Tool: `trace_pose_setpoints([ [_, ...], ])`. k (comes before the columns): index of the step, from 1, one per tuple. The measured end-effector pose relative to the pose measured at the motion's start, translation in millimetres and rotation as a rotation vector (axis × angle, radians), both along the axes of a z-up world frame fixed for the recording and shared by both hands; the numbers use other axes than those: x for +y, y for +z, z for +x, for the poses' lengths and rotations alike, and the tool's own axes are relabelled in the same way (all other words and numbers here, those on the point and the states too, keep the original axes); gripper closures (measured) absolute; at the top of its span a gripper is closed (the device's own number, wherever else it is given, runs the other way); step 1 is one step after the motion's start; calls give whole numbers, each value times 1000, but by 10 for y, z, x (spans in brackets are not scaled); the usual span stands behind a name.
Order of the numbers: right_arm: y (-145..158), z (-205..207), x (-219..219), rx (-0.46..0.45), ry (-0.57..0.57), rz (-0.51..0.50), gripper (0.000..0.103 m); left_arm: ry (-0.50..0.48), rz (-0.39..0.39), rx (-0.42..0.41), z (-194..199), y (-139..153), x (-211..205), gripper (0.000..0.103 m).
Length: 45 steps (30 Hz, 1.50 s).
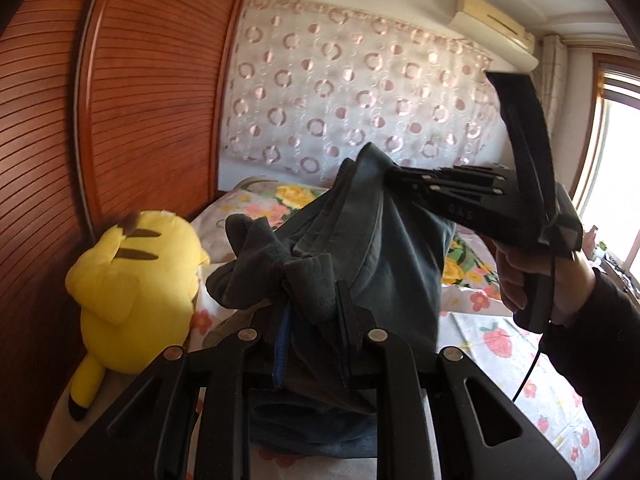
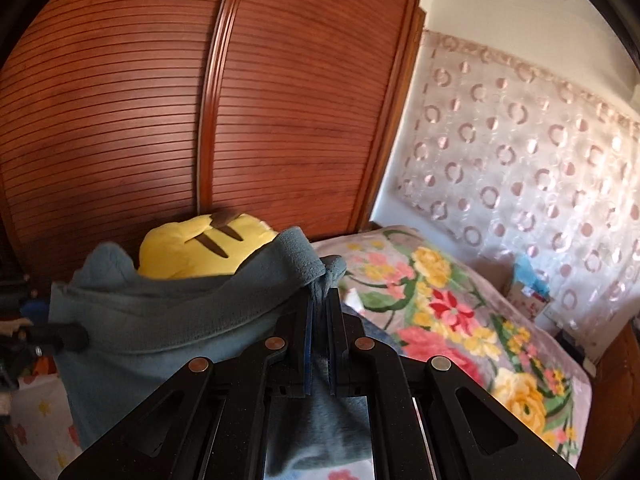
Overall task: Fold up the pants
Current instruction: 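Lift and carry the folded shorts with both tools to the jeans stack, then lower the shorts onto the jeans stack and open both tools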
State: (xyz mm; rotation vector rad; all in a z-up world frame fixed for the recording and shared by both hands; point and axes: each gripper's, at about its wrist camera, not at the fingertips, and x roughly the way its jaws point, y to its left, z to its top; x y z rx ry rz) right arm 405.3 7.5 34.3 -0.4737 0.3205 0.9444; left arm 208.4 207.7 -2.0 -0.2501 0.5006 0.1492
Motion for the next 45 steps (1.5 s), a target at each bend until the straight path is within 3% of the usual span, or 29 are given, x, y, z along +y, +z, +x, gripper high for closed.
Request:
trace_pose_setpoints([
  [8,-76,205,166,49,20,-61,98,28,-22,39,-40,-168,39,80],
  [9,-63,220,175,57,12,-64,93,26,-30,46,-47,-179,50,79],
  [11,-18,244,94,81,-6,-44,85,29,-37,55,-67,-168,76,72],
  [13,66,262,-71,92,-31,-1,72,18,-35,45,-102,-112,73,55],
  [15,165,264,-278,104,-46,47,72,16,-18,21,-163,-49,43,50],
  [19,231,204,-676,147,-23,100,72,0,22,8,-155,37,-25,49],
  [23,85,215,-954,215,-22,106,74,-25,46,48,-59,-54,-107,49],
  [28,-100,421,-1033,260,-82,69,74,-26,84,113,20,-211,-163,49],
  [32,-71,497,-1016,271,-119,90,74,-18,93,124,-5,-196,-152,49],
  [45,13,-511,-1285,222,-147,157,74,-38,162,118,-257,-64,-316,49],
])
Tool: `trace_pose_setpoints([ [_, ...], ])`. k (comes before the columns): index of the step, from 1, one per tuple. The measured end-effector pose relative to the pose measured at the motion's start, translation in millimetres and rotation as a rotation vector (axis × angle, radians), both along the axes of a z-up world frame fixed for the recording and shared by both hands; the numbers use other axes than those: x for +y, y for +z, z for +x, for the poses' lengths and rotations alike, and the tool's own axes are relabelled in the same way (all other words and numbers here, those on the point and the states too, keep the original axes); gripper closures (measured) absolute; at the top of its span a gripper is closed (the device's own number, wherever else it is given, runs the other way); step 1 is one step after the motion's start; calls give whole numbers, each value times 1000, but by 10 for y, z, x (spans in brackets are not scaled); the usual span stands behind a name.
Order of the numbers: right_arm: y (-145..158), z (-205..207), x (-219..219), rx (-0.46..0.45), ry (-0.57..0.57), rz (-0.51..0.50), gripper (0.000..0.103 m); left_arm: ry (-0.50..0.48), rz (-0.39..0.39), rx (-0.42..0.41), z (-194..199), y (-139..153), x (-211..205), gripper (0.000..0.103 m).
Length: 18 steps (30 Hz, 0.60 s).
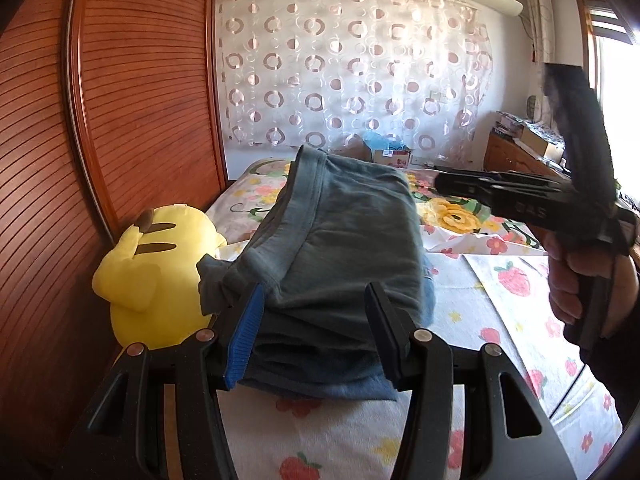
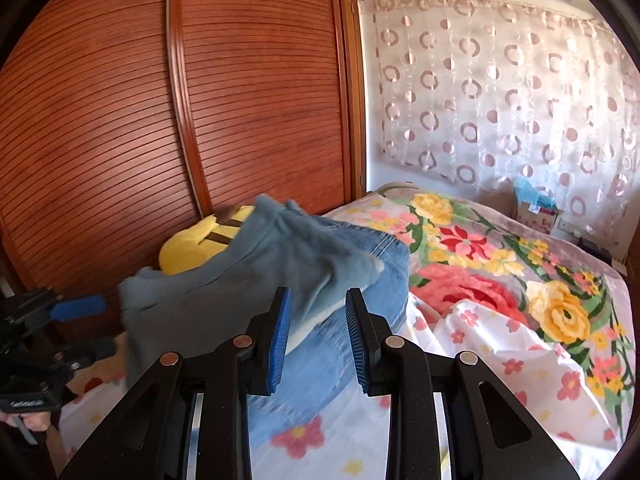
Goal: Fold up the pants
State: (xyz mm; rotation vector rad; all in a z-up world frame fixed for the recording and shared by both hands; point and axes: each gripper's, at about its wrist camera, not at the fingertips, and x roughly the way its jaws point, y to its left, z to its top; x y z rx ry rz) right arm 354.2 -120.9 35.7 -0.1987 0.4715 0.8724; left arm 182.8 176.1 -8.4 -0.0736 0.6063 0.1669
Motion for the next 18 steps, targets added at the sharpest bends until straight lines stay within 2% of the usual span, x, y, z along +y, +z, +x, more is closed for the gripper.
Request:
trace_pose_setpoints([
  [8,-8,-640,-334,-6,-64,7,74,-26,1,-6,-228,84,-109,49],
  [11,1,-826,-444,-4,-85,19,74,-34,5,-15,-299,112,-154,41],
  [14,16,-969,-544,-2,-105,30,74,-53,3,-26,-372,139,-218,23],
  [17,33,-1124,-645,-6,-127,34,74,-74,11,-28,-423,167,-301,20],
  [18,37,-1181,-687,-4,-136,35,74,-85,12,-28,-438,173,-333,15],
])
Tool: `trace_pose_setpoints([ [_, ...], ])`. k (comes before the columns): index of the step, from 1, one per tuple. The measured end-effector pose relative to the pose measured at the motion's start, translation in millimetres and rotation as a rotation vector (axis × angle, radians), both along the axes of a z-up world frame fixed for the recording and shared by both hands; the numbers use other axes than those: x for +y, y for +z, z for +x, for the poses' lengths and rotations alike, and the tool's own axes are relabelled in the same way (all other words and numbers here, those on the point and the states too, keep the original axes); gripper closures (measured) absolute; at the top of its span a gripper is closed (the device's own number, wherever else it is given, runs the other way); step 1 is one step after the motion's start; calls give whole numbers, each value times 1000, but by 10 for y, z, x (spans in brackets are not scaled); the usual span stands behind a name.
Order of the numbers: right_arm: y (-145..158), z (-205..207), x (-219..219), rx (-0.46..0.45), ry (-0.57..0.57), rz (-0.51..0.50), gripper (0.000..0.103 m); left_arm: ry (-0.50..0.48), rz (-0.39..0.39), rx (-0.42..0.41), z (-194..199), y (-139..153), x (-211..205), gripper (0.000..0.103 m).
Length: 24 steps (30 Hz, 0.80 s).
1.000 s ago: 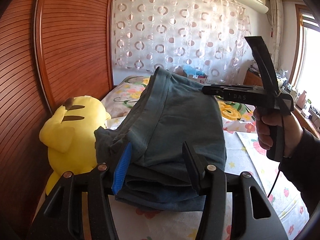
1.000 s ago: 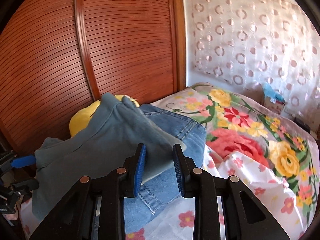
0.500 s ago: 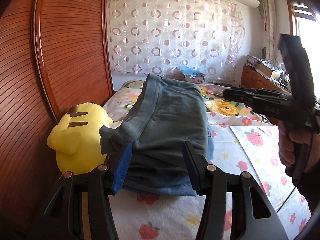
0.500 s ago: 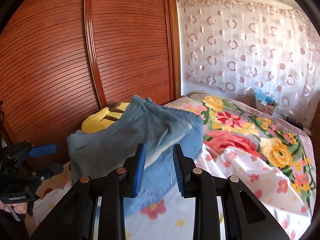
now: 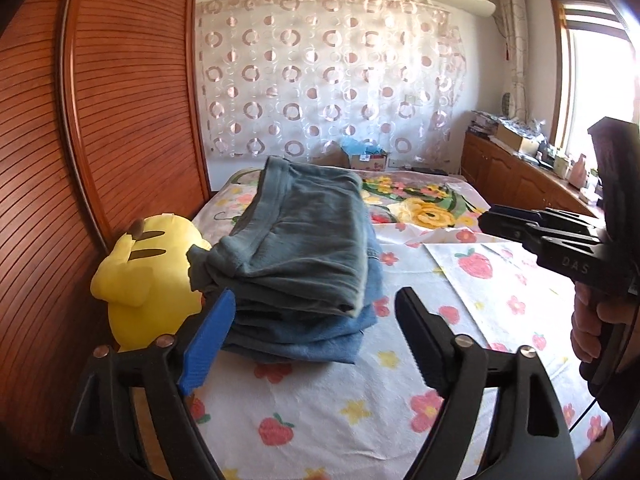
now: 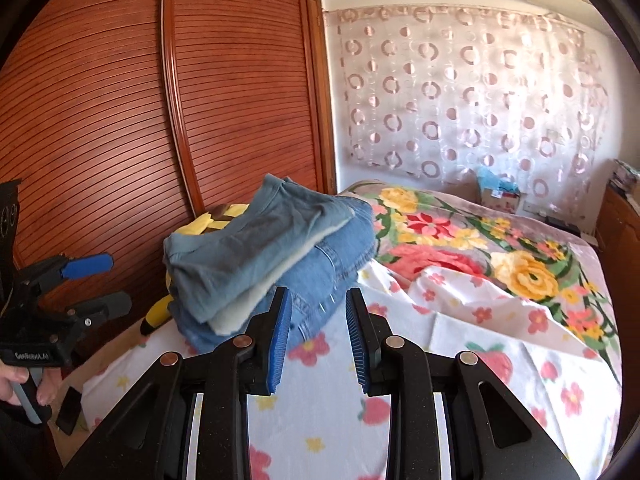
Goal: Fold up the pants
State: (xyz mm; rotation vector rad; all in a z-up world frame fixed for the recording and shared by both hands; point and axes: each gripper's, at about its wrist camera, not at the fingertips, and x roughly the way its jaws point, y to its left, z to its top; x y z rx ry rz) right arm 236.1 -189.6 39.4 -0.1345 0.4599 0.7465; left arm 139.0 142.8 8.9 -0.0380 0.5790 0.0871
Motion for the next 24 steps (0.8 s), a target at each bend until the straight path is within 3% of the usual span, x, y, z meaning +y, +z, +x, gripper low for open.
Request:
trace_pose_setpoints([
  [3,1,-136,-115,0,-23,10,73,-29,-1,-10,-62,16,-106,13],
  [6,-22,-305,-220,5,-62,11,61,-75,-2,-13,-130,13,-231,12],
  [11,-25,-612,-372,10,-136,9,56,-130,29,-7,-249,0,-504,12],
  [24,79,-1550,-675,-6,-336,27,40,-219,-8,-49,-513,112,-1146,12],
])
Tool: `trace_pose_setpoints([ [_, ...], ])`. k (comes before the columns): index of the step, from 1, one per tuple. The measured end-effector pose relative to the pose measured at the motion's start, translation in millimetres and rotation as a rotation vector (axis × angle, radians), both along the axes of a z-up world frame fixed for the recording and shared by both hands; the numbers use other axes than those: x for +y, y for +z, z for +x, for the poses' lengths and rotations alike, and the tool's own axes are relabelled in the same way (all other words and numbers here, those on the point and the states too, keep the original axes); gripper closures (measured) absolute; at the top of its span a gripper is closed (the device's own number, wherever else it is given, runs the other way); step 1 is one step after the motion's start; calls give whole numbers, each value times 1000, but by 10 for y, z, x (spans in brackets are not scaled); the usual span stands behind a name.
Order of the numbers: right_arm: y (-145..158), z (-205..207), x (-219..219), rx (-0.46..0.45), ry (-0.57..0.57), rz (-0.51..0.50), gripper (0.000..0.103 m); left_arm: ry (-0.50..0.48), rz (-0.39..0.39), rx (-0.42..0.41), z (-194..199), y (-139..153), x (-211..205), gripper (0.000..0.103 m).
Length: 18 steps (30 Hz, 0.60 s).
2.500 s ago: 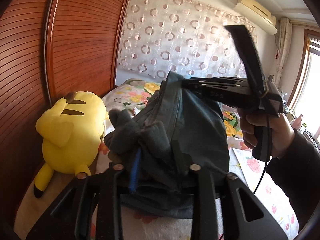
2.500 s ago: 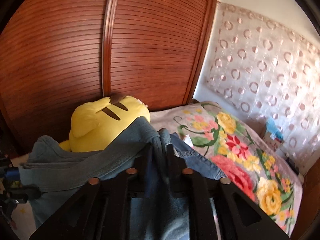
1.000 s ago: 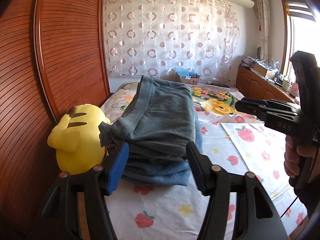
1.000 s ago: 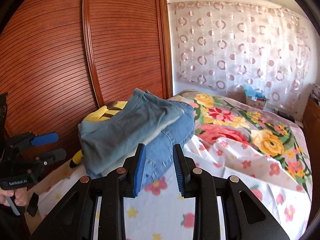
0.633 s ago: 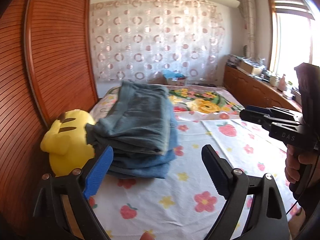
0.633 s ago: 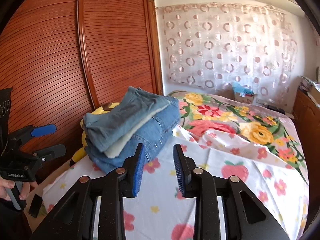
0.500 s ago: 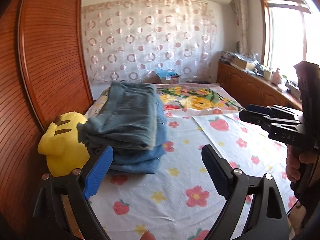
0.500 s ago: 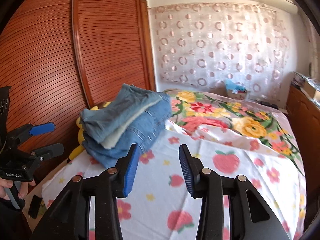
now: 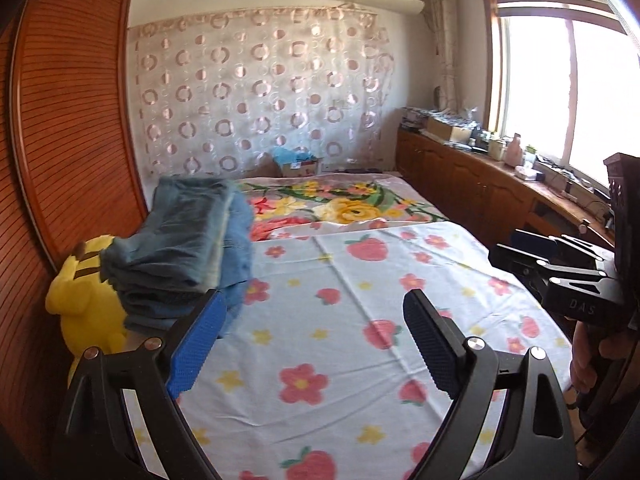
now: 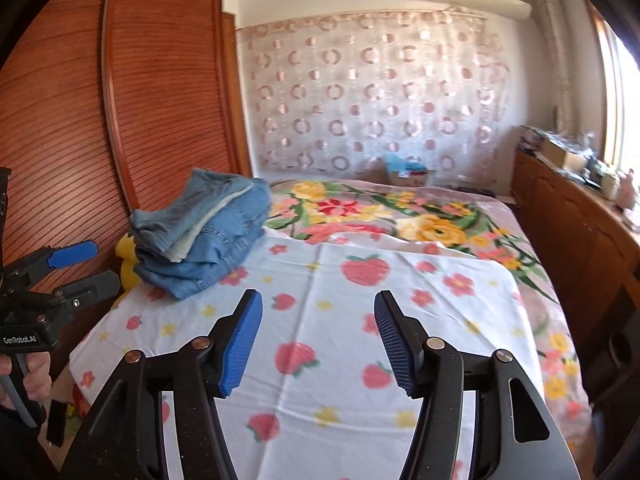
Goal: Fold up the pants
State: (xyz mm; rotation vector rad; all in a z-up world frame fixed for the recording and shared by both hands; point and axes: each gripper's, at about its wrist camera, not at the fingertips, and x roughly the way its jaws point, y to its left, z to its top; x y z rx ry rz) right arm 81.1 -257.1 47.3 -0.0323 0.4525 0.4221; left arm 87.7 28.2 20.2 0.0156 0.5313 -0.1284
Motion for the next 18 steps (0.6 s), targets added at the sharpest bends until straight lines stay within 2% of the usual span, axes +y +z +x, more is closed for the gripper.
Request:
trace_pose_setpoints([
  [10,53,-374,10,-11,-124,4,36,-18,16,19,-61,-17,-398,12],
  [18,252,-759,274,-81,-145,18,36,12,4,-31,-173,187,-427,12],
])
